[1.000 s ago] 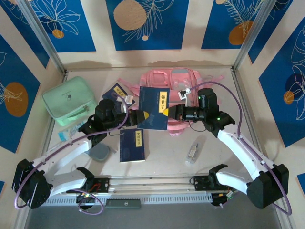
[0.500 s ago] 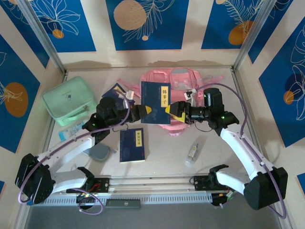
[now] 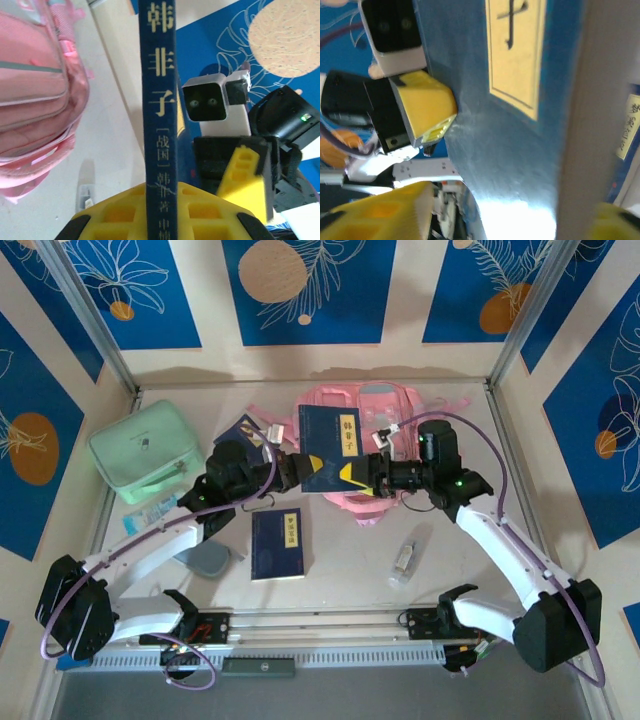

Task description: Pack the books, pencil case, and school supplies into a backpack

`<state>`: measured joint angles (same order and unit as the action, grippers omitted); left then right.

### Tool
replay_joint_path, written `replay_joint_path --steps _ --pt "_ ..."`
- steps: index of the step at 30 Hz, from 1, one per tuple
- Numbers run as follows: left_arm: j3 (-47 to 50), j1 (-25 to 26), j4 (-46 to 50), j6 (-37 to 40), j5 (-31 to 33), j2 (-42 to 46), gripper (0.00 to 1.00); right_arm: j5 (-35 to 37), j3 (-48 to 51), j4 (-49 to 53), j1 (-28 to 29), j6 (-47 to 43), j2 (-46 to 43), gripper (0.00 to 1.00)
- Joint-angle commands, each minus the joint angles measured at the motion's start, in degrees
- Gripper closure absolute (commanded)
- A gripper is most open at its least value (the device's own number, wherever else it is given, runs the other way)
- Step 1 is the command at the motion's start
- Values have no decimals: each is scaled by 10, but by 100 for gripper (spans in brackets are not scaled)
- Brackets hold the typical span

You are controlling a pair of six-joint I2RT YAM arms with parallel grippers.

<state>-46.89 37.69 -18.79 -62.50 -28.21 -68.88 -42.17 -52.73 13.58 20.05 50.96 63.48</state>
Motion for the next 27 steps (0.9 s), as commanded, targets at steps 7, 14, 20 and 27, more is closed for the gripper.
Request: replay_joint_path --steps 7,14,20,27 --pt "-43 4 59 32 4 -8 100 12 -16 49 -30 -26 -19 89" --pt "-100 7 187 142 18 -6 45 60 -60 187 -81 -85 -34 100" --pt "-221 8 399 324 74 -84 40 78 -89 349 -173 -152 -52 100" --pt "-331 13 448 559 96 -226 39 85 -57 420 -320 -171 -83 100"
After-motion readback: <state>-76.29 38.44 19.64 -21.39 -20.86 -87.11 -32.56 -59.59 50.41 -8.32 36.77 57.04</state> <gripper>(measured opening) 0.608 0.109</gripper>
